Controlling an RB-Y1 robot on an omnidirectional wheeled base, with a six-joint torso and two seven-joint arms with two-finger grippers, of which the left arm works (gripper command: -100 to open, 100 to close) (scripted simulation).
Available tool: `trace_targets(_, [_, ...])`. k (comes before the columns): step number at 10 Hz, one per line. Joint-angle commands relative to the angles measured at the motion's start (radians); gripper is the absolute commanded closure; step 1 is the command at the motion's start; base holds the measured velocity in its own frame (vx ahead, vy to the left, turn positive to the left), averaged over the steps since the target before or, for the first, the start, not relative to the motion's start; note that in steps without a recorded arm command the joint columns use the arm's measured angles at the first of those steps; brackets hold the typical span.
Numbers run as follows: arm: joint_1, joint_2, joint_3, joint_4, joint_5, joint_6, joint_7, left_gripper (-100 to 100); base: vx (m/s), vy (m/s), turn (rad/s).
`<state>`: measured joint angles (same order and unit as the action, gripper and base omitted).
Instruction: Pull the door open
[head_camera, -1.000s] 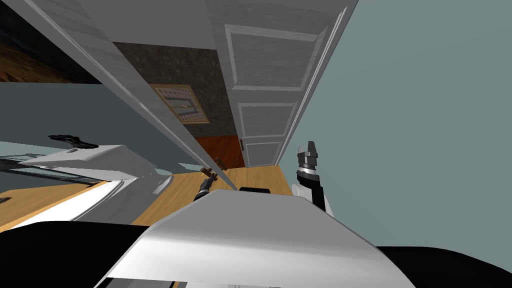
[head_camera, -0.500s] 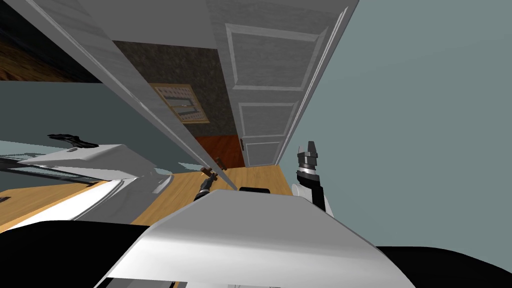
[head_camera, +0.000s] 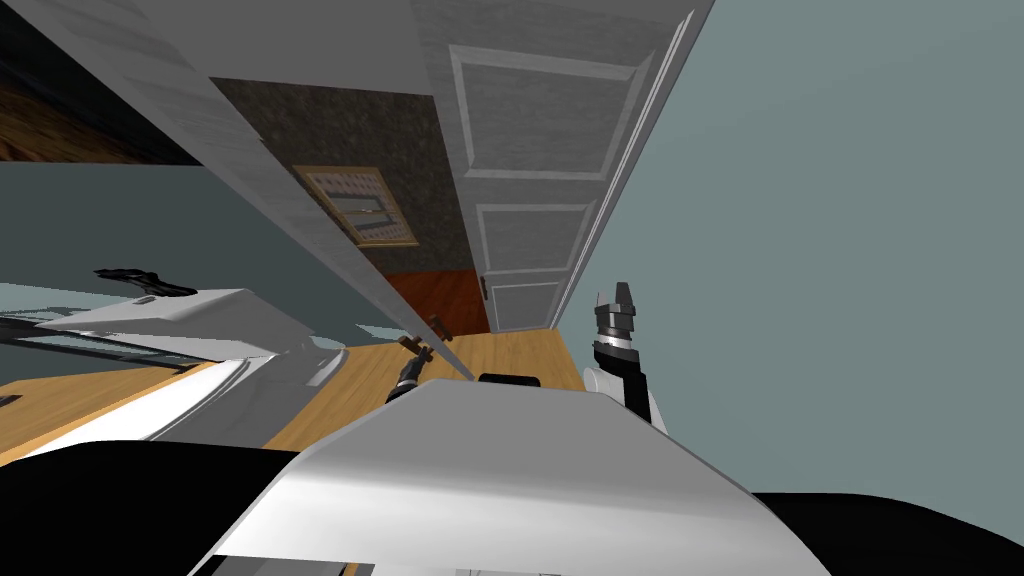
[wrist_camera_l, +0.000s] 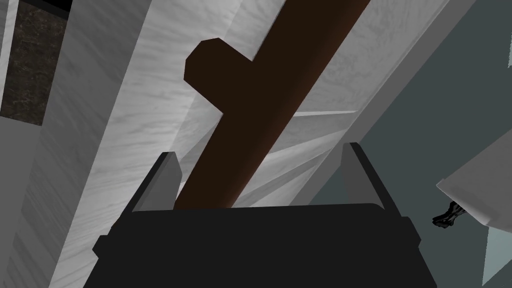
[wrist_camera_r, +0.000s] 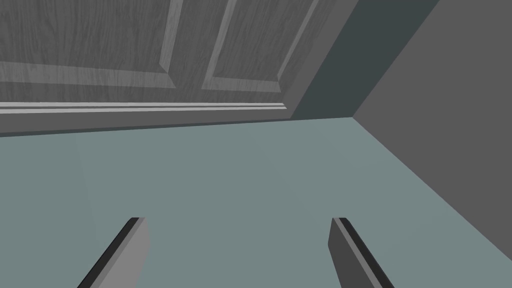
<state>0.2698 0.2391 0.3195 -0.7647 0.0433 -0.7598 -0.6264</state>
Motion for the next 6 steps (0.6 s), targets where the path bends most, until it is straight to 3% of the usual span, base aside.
trace_targets(1, [-0.018, 0.012, 0.017, 0.005, 0.019, -0.007, 0.028, 100, -0.027, 0.005, -0.008])
trace_targets(6, [-0.021, 0.016, 0.003, 0.008, 0.039, -0.009, 0.091, 100, -0.015, 0.009, -0.008])
